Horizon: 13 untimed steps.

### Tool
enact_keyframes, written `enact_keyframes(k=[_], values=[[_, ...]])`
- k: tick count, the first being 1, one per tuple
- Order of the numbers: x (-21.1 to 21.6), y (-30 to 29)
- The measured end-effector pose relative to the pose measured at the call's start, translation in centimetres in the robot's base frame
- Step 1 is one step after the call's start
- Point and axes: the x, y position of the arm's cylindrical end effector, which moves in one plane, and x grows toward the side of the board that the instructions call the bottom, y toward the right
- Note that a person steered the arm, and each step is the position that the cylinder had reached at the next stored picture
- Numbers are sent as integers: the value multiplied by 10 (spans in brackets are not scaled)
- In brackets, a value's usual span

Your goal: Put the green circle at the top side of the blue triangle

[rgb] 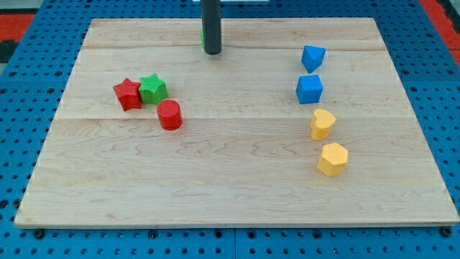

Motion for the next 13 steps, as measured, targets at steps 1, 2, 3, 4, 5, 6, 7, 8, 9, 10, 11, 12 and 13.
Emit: enact_keyframes(k=[1, 2, 3, 4, 5, 6, 7, 8, 9, 10, 11, 12, 13], values=[[0, 0], [-1, -18], [-9, -61], [-28, -17], [-29, 58], [-36, 34], [-69, 10], [-60, 60], [-51, 123], [-51, 127], [-49, 133], [-41, 138], [-42, 107]])
